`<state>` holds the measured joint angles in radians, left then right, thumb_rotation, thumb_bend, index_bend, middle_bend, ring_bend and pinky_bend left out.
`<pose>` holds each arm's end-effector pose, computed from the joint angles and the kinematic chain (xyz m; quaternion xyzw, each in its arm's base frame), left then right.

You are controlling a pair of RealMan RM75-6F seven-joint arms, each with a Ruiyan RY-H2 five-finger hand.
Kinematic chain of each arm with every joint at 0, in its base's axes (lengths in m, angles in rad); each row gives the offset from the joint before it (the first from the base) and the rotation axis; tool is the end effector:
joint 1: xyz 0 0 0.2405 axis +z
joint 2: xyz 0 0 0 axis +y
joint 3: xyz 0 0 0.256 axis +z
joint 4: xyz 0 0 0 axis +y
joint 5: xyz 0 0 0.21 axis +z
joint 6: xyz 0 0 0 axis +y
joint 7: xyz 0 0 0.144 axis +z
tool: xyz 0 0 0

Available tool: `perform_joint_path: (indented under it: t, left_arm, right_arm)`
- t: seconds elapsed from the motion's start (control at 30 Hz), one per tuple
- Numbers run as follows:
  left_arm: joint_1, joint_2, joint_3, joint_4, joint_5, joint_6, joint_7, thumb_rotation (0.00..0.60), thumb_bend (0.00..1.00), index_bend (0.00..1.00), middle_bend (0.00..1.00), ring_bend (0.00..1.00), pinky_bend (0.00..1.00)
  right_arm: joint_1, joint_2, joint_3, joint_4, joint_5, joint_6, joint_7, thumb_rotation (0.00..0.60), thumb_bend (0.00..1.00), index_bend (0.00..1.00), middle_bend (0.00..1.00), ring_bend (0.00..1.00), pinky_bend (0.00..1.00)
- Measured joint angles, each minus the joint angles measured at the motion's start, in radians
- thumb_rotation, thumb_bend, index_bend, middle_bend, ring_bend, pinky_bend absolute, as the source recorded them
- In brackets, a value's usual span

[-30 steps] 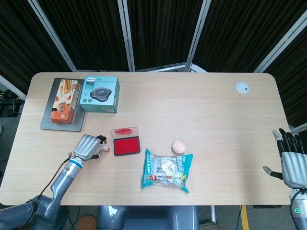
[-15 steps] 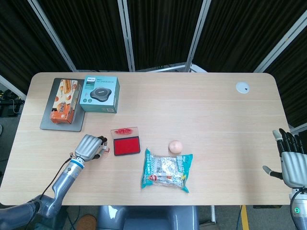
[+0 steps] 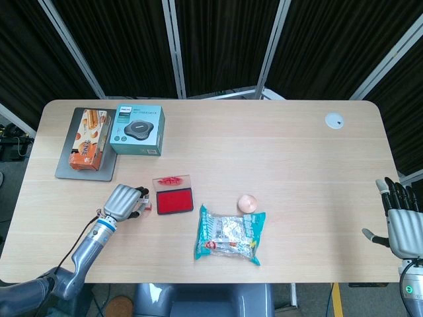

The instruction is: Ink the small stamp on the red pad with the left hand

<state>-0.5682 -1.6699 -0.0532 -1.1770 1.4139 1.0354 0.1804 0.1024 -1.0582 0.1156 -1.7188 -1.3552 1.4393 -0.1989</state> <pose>-0.2273 0.3061 -0.0436 -0.7673 -0.3362 -0.3385 0.4285 -0.3060 -0.1975 0.1785 0.5824 -0.3676 0.3313 0.6449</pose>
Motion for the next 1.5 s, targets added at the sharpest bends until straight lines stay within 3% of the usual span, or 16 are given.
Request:
perform_joint_path:
  t: [0.2, 0.7, 1.5]
  left_arm:
    - [-0.013, 0.006, -0.007, -0.002, 0.054, 0.051, -0.028, 0.600, 0.42, 0.55, 0.53, 0.82, 0.87]
    - [-0.110, -0.069, -0.037, 0.062, 0.091, 0.009, -0.038, 0.600, 0.42, 0.59, 0.59, 0.82, 0.87]
    - [-0.140, -0.171, -0.017, 0.199, 0.108, 0.018, -0.056, 0.600, 0.43, 0.62, 0.62, 0.82, 0.87]
  right_arm:
    - [0.001, 0.002, 0.001, 0.000, 0.004, -0.002, 0.004, 0.600, 0.00, 0.00, 0.00, 0.00, 0.00]
    - [0.006, -0.001, 0.011, 0.011, 0.031, -0.011, 0.005, 0.600, 0.00, 0.00, 0.00, 0.00, 0.00]
    - [0.015, -0.006, 0.017, 0.030, 0.065, -0.033, -0.001, 0.600, 0.00, 0.00, 0.00, 0.00, 0.00]
